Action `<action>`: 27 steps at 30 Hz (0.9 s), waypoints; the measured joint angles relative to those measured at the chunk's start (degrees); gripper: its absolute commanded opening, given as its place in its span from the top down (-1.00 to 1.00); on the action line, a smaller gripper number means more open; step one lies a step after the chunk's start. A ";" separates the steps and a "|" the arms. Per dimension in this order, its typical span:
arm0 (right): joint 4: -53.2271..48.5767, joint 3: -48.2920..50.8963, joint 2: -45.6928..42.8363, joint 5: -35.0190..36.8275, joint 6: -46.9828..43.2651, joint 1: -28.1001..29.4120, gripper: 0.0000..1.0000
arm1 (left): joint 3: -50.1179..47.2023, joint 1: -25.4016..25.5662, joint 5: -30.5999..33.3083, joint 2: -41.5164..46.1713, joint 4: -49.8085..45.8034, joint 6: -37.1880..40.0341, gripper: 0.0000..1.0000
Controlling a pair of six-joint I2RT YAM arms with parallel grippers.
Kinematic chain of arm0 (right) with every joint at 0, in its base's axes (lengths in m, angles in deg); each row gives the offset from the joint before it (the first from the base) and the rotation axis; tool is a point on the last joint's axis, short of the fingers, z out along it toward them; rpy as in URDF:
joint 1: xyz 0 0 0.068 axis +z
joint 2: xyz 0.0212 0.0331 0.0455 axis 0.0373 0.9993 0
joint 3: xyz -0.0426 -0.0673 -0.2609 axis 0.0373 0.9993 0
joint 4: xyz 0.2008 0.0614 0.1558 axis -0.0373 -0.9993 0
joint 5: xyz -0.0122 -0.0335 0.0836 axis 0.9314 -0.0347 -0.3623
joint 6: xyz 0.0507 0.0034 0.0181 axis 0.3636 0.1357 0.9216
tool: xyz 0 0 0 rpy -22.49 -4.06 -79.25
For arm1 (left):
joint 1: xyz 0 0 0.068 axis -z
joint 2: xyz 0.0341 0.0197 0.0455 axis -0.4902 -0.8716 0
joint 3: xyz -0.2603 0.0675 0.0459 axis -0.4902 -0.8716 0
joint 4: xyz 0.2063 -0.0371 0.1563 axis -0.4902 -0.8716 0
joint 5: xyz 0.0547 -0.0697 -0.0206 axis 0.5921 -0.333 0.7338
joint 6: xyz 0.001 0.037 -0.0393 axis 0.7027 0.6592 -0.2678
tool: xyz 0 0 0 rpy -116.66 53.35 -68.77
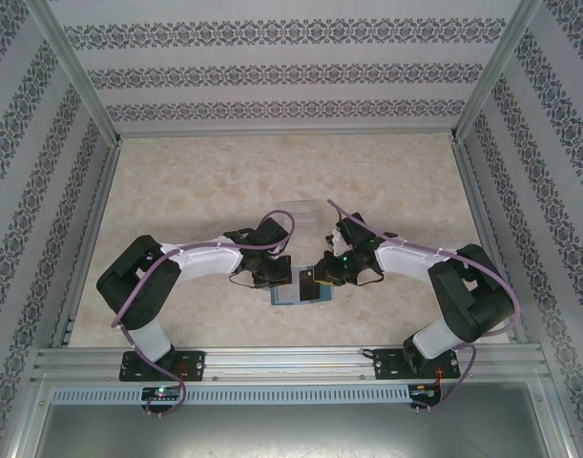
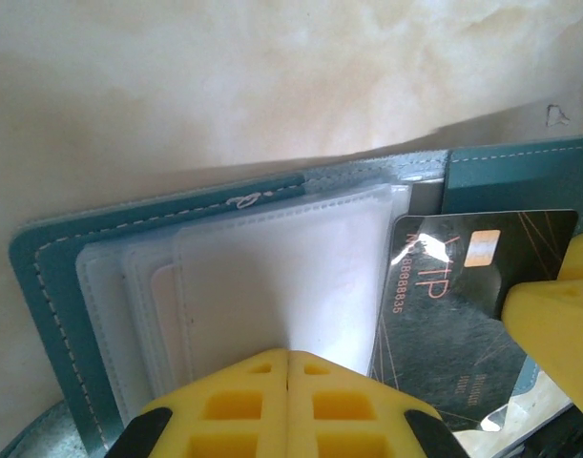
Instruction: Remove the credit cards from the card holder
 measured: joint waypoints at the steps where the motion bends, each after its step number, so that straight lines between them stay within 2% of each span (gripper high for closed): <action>1: -0.44 -0.20 0.00 0.04 -0.37 0.00 0.69 | 0.02 0.00 0.00 0.00 -0.02 0.00 1.00; 27: -4.52 -2.43 -0.07 1.79 -1.57 0.04 0.63 | 0.13 0.00 0.02 0.00 -0.24 0.20 1.00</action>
